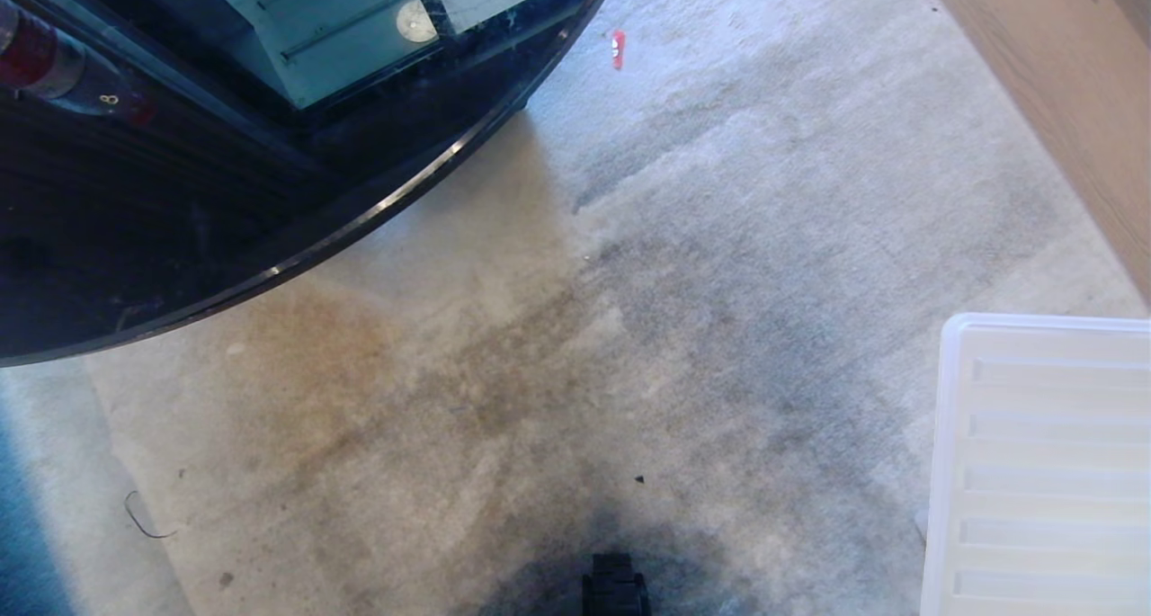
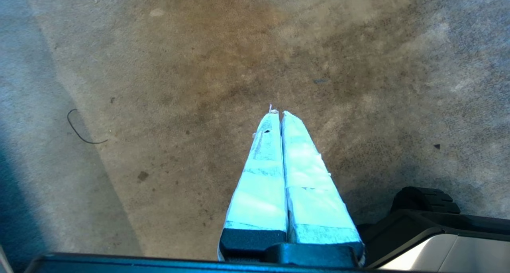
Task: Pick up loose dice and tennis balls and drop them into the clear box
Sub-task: Close the lid
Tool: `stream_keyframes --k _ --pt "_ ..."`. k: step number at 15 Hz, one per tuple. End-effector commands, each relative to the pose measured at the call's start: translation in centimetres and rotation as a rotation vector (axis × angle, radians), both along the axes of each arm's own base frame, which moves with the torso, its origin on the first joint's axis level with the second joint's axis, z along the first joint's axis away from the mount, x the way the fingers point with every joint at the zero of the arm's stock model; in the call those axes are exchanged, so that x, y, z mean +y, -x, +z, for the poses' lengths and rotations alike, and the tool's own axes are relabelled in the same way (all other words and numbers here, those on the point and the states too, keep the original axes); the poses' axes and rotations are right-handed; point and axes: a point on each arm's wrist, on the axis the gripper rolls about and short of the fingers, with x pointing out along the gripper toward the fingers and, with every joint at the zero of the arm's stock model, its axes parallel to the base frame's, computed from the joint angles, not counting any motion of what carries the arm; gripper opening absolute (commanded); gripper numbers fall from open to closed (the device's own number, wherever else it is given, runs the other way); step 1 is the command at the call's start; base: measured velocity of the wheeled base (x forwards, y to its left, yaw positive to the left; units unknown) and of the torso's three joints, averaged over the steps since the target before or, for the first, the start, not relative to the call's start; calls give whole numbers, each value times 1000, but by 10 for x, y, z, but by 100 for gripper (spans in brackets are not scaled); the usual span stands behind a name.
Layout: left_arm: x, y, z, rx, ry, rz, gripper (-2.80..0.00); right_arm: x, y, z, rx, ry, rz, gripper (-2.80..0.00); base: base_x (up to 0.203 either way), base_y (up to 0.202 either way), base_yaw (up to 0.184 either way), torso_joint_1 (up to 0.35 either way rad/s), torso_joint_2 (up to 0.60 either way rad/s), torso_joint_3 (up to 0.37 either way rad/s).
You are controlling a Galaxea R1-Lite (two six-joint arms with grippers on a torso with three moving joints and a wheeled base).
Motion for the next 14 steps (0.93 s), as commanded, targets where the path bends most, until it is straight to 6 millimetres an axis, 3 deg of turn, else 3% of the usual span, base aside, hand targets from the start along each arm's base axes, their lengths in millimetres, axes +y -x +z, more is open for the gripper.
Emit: stream_keyframes --k 1,4,14 --pt "0 0 0 0 4 1 -280 0 0 0 3 -1 0 -280 0 0 0 -1 6 38" --pt "0 0 0 0 7 1 -280 0 0 0 3 1 -1 -280 -65 0 -1 5 7 9" --pt "0 0 0 0 7 2 -280 0 0 0 3 1 -1 -280 -183 0 -1 2 3 4"
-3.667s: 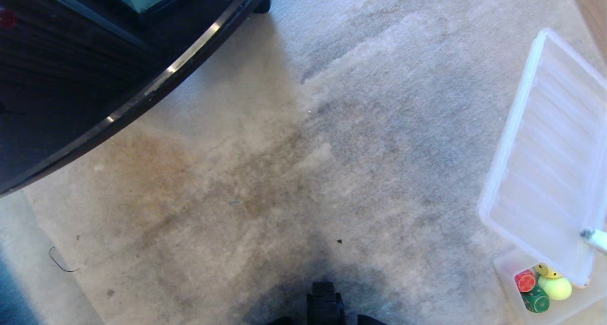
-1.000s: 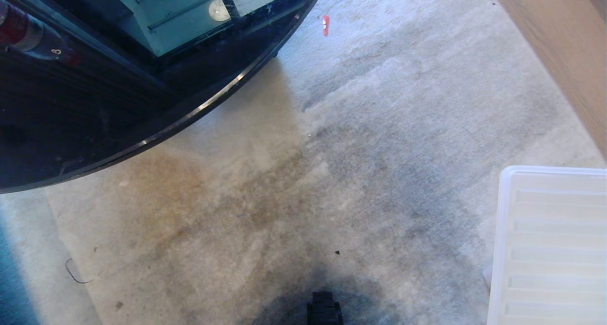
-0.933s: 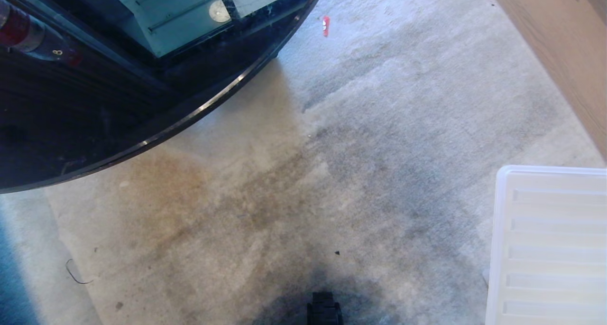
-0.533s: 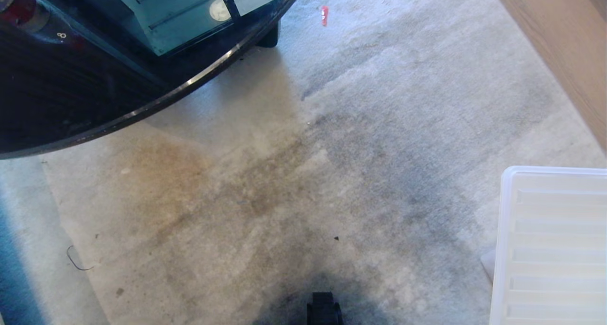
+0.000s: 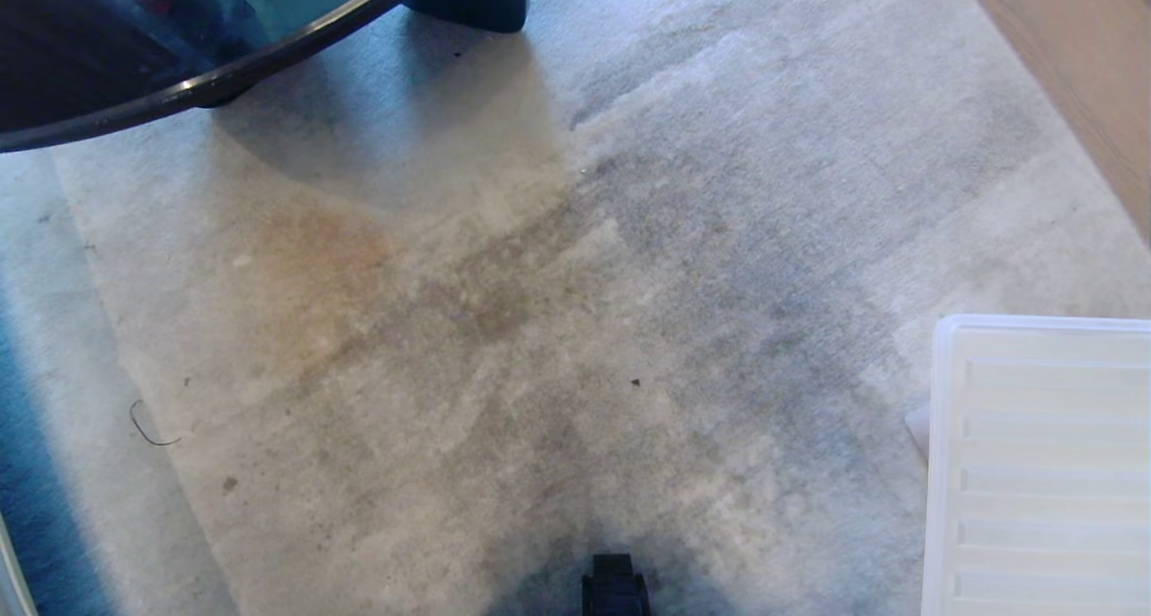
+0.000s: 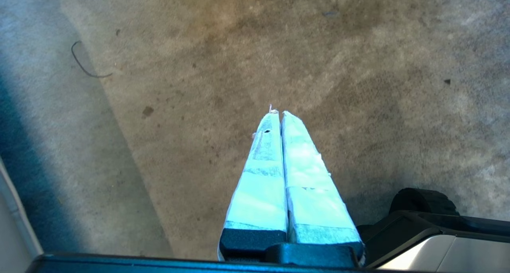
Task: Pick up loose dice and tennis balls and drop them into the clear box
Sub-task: Close the lid
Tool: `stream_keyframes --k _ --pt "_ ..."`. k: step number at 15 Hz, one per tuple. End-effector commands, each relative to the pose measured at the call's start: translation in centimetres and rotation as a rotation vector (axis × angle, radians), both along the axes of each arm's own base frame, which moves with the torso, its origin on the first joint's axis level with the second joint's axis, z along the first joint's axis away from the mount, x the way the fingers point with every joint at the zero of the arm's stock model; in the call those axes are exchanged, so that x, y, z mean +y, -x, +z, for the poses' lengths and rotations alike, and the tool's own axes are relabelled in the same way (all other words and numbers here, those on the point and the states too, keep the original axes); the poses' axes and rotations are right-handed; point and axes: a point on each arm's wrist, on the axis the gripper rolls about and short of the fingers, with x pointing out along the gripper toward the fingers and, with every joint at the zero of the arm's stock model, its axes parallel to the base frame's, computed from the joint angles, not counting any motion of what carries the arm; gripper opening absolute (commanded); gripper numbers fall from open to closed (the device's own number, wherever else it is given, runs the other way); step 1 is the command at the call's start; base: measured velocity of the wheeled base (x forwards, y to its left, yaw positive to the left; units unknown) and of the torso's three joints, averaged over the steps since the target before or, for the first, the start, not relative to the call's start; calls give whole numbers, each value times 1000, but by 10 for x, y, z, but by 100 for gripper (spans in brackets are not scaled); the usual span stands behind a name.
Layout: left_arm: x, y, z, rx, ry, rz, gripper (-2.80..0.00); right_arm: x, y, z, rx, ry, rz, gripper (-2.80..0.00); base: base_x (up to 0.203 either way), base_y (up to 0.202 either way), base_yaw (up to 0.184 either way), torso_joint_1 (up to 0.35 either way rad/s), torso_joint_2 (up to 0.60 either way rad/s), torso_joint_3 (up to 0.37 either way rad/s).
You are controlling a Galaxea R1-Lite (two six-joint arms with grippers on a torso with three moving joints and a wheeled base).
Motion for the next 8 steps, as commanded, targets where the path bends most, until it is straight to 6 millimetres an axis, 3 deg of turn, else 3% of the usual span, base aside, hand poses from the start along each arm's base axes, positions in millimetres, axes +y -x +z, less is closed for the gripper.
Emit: stream_keyframes --k 1,5,8 --pt "0 0 0 0 1 1 -280 0 0 0 2 0 0 -280 -120 0 -2 2 2 2" --pt "0 0 0 0 -1 -1 -280 0 0 0 2 -2 0 -280 -1 3 -14 1 1 -1" --pt "0 0 0 0 -1 1 -280 0 0 0 2 -2 0 -280 3 9 -129 1 -2 0"
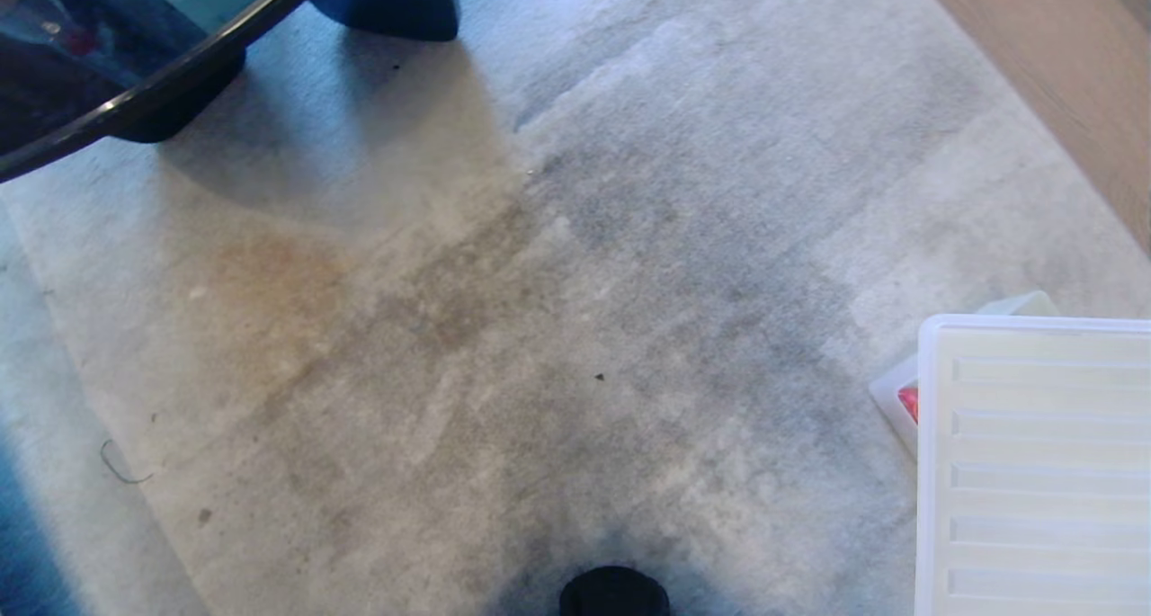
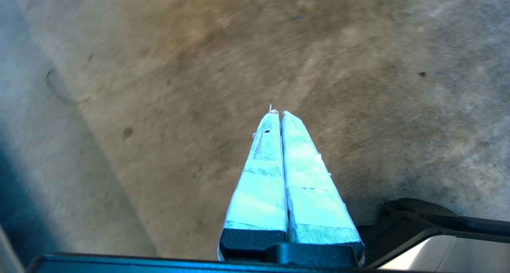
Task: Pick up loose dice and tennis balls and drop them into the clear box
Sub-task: Close the lid
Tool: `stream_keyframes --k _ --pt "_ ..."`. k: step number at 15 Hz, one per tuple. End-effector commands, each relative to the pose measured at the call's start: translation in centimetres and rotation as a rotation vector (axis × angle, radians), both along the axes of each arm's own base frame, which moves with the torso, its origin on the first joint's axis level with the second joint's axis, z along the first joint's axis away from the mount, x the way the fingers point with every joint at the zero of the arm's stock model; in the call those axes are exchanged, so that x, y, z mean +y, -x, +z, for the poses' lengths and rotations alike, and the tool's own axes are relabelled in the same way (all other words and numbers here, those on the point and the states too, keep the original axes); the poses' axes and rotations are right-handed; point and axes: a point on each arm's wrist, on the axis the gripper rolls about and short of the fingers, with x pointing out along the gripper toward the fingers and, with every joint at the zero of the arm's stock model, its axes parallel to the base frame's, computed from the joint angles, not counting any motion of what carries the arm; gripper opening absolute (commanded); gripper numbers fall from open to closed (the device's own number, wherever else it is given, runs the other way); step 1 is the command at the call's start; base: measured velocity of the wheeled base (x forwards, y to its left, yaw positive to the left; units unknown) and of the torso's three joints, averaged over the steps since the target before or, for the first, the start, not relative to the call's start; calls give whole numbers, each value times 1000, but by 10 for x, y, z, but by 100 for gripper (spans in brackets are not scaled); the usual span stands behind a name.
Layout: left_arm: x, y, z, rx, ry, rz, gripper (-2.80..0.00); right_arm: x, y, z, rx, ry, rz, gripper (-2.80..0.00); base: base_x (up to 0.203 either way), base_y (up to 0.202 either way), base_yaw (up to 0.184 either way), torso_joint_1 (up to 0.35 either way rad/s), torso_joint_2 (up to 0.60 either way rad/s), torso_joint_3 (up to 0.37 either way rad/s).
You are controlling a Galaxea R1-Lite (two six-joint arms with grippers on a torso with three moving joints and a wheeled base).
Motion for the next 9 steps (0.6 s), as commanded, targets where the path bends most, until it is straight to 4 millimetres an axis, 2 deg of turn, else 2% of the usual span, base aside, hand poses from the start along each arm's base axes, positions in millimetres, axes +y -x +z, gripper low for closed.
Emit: stream_keyframes --k 1,9 --pt "0 0 0 0 1 1 -280 0 0 0 1 0 0 -280 2 12 -168 2 1 6" --pt "0 0 0 0 -1 1 -280 0 0 0 1 0 -1 -280 1 10 -164 3 2 3"
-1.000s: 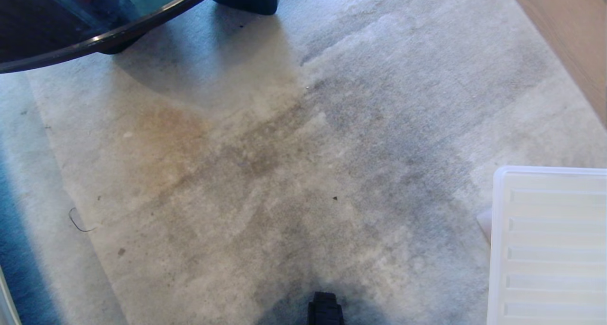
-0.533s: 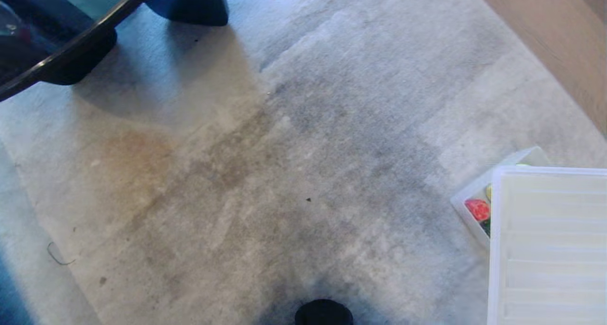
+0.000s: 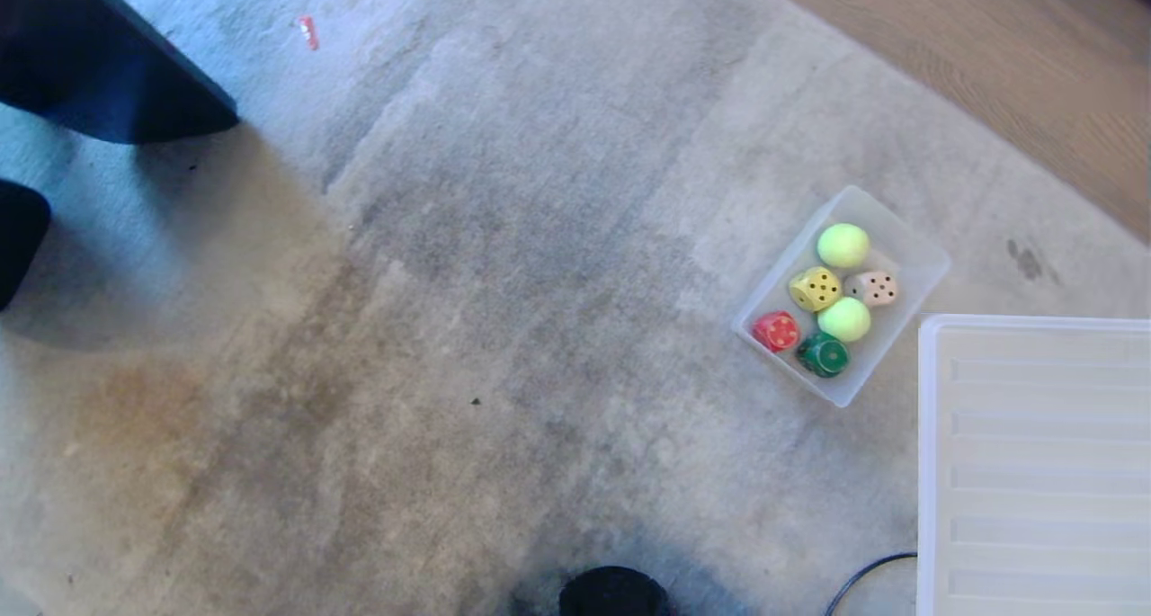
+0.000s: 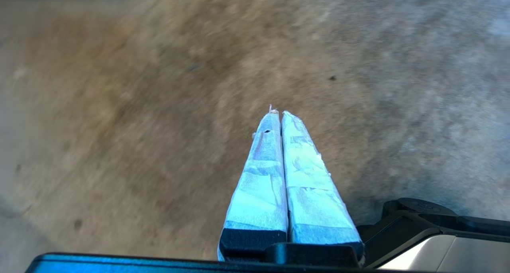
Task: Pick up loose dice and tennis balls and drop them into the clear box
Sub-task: Close the lid
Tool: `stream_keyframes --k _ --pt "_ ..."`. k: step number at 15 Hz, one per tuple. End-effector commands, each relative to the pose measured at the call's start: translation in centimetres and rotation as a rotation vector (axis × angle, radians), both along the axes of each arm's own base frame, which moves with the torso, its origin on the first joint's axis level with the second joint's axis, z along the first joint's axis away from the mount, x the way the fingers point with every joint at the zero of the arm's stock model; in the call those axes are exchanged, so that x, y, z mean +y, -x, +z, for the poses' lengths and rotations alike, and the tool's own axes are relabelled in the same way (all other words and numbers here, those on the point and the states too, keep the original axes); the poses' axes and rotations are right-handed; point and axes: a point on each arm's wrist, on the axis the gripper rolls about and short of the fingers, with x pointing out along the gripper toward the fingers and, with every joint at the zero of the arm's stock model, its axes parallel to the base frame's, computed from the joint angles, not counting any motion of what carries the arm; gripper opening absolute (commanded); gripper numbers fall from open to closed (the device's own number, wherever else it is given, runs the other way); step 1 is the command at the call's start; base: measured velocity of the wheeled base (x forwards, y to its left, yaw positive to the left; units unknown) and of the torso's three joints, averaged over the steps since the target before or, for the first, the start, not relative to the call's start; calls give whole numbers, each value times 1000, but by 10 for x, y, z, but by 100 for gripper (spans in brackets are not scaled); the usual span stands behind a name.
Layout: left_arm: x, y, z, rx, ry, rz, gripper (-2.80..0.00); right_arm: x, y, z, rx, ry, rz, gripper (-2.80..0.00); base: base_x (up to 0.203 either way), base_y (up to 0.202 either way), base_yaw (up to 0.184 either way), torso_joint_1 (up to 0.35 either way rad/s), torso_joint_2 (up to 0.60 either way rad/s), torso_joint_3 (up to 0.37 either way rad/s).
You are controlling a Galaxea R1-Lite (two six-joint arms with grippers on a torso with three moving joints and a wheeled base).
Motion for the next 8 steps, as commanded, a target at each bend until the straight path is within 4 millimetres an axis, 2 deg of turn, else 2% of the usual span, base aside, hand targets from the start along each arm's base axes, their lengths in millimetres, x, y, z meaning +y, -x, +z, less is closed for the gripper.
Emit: stream_keyframes --k 1,4,8 --pt "0 0 0 1 1 0 -280 0 0 0 1 0 0 -280 3 9 -166 -2 2 6" --pt "0 0 0 0 3 0 -280 0 0 0 1 0 2 -280 4 11 -146 1 4 5" --pt "0 0 0 1 1 0 -280 0 0 0 1 5 3 -280 1 2 -18 -1 2 -2"
